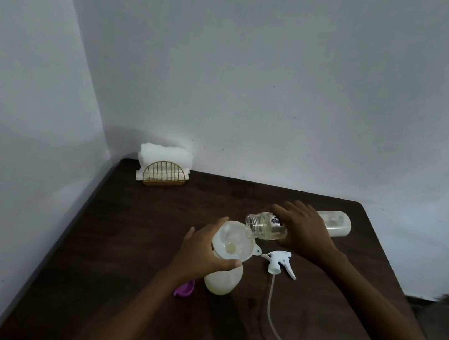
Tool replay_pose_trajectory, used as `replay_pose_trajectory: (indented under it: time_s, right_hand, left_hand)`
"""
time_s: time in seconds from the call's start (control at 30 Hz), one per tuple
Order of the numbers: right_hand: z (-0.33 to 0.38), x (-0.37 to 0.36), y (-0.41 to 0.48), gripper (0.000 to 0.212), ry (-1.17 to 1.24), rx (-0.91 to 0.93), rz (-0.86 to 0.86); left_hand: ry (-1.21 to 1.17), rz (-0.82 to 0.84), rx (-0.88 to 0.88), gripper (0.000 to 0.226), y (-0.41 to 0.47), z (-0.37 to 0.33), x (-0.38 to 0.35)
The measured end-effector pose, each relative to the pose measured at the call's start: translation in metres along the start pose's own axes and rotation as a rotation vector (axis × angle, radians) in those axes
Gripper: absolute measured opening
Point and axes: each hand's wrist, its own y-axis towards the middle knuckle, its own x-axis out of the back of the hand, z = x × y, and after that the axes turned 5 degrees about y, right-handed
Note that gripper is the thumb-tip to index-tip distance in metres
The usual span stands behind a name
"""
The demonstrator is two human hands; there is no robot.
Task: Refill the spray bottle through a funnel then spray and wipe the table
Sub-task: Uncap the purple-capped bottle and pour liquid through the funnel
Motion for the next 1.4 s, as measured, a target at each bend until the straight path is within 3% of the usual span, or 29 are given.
replay_pose_trajectory:
  time_s: [1.4]
  right_hand:
    - [0.0024,0.0051,-0.0019,0.057,-0.032,0.023,0.008]
  left_hand:
    - [0.016,0.049,0.006,0.111,-0.0011,0.0032,-0.0026]
